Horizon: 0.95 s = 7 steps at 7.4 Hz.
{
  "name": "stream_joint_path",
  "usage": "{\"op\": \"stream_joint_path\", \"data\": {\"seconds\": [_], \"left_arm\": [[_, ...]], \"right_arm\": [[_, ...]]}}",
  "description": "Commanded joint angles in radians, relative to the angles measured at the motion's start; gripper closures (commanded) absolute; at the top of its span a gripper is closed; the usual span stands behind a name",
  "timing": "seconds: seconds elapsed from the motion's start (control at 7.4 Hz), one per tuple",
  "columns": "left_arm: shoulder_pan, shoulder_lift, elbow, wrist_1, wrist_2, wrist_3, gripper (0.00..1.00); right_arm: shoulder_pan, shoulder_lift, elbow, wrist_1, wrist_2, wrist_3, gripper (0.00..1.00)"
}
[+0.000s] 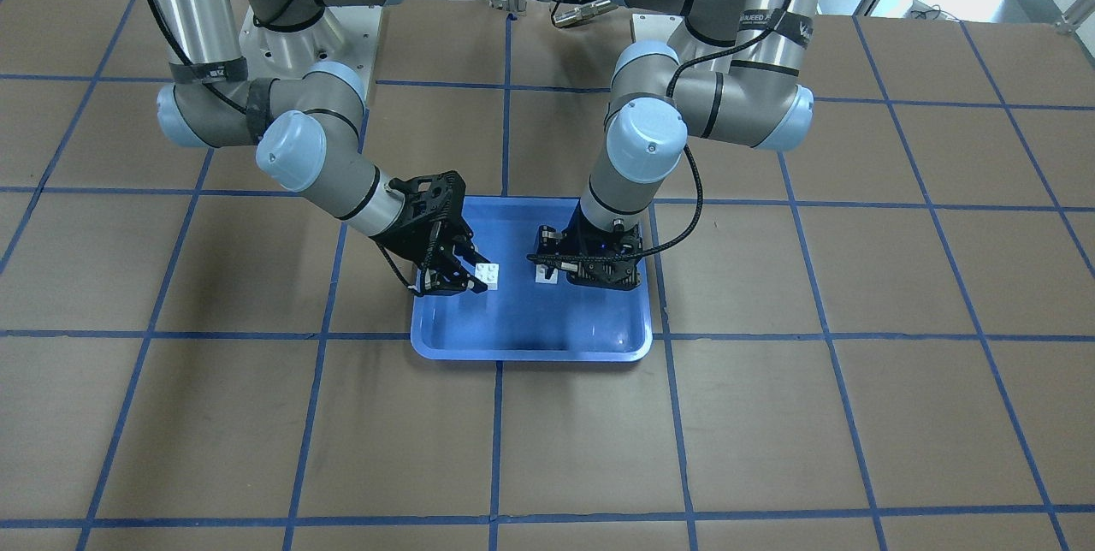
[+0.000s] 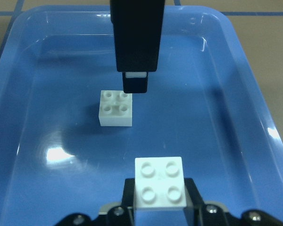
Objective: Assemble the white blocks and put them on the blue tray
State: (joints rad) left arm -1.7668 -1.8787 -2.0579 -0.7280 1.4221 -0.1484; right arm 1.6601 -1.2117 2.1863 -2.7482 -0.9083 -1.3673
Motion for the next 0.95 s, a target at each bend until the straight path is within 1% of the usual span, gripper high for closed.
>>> {"op": "stream_joint_path", "data": {"seconds": [0.0, 0.14, 0.27, 0.41, 0.54, 0.68, 0.81], "left_arm": [[0.013, 0.001, -0.008, 0.001, -0.002, 0.086, 0.7], [0.02, 0.0, -0.008, -0.004, 0.004, 0.09, 0.76], [0.021, 0.004, -0.007, -0.02, 0.003, 0.09, 0.8], [0.02, 0.0, -0.01, -0.024, 0.001, 0.087, 0.89], [0.021, 0.0, 0.002, -0.071, 0.003, 0.093, 0.96], [0.015, 0.006, 0.025, -0.103, -0.003, 0.093, 0.99], [0.013, -0.009, 0.039, -0.108, -0.006, 0.076, 1.0]], "right_arm": [[0.023, 0.006, 0.012, -0.065, 0.0, 0.025, 1.0], [0.027, 0.021, 0.015, -0.092, 0.0, 0.027, 1.0], [0.029, 0.049, 0.018, -0.129, 0.0, 0.03, 1.0], [0.032, 0.075, 0.021, -0.181, 0.0, 0.06, 1.0], [0.05, 0.083, 0.021, -0.203, 0.0, 0.089, 1.0], [0.059, 0.084, 0.021, -0.205, 0.0, 0.093, 1.0], [0.061, 0.084, 0.026, -0.205, 0.0, 0.093, 1.0]]}}
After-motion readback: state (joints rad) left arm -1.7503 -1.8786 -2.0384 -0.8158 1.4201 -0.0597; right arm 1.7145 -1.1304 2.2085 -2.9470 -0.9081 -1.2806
